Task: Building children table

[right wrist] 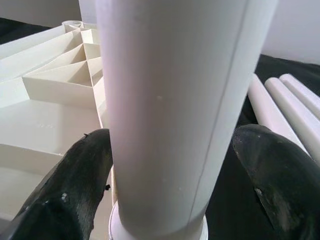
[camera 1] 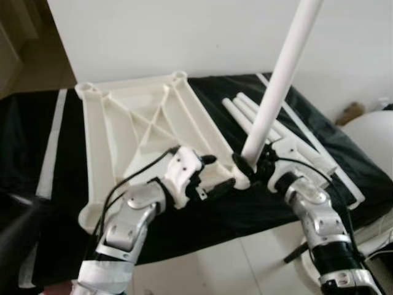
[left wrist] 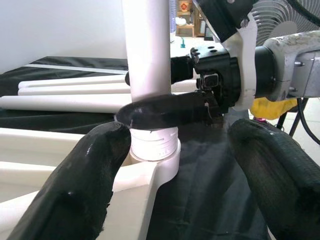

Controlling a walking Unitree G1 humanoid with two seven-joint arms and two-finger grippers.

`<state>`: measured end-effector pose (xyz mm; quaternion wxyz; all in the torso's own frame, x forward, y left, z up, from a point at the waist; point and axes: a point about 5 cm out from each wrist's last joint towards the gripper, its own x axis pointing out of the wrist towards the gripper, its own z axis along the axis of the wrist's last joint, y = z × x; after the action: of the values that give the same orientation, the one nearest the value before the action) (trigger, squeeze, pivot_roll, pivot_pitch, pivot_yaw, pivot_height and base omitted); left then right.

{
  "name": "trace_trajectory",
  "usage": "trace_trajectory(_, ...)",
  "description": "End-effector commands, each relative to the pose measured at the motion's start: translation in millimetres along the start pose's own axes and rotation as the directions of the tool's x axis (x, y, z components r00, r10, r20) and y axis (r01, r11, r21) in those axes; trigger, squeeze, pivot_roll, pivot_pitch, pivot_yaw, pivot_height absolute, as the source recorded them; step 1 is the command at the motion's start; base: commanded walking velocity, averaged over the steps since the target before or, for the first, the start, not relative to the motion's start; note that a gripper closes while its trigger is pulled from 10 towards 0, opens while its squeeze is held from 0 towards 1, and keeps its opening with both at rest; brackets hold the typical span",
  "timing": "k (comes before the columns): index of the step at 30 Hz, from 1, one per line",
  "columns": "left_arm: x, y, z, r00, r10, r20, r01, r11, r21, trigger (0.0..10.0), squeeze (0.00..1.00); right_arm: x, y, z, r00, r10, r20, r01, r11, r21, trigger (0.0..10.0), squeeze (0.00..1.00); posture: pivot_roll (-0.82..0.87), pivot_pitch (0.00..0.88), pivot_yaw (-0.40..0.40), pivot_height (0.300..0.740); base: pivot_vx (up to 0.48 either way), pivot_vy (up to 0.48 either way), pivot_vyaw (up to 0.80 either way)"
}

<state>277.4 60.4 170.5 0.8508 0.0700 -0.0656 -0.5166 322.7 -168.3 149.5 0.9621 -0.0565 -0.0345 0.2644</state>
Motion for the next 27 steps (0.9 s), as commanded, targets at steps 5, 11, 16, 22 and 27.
trace_trajectory(5,1.1,-2.3,0.3,1.000,-0.017,0.008,0.017,1.000,0.007,10.0,0.00,1.0,1.2,-9.3,0.996,0.085,-0.037,-0.085,0.996,0.001,10.0,0.00,-0.03,0.000,-0.020,0.740,0.000,0.000,0.00)
trace_trajectory(11,1.7,-1.3,-1.9,1.000,-0.002,0.000,0.002,1.000,0.018,10.0,0.00,5.9,2.4,-16.3,0.991,0.118,-0.056,-0.119,0.993,-0.007,10.0,0.00,-0.03,0.000,-0.021,0.740,0.000,0.000,0.00)
trace_trajectory(16,1.2,-3.1,-2.9,1.000,-0.005,-0.005,0.005,1.000,0.022,10.0,0.00,8.2,2.3,-19.8,0.990,0.127,-0.062,-0.127,0.992,-0.004,0.0,0.00,-0.02,0.000,-0.026,0.740,0.000,0.000,0.00)
trace_trajectory(22,0.1,-3.1,-4.5,1.000,0.000,-0.015,0.000,1.000,0.021,10.0,0.00,7.3,3.0,-24.6,0.991,0.117,-0.064,-0.116,0.993,0.019,0.0,0.00,-0.02,0.000,-0.025,0.740,0.000,0.000,0.00)
trace_trajectory(27,-0.6,-2.5,-5.3,1.000,0.003,-0.020,-0.003,1.000,0.021,10.0,0.00,7.8,5.2,-24.4,0.995,0.086,-0.050,-0.084,0.995,0.053,10.0,0.00,-0.02,0.001,-0.021,0.740,0.000,0.000,0.00)
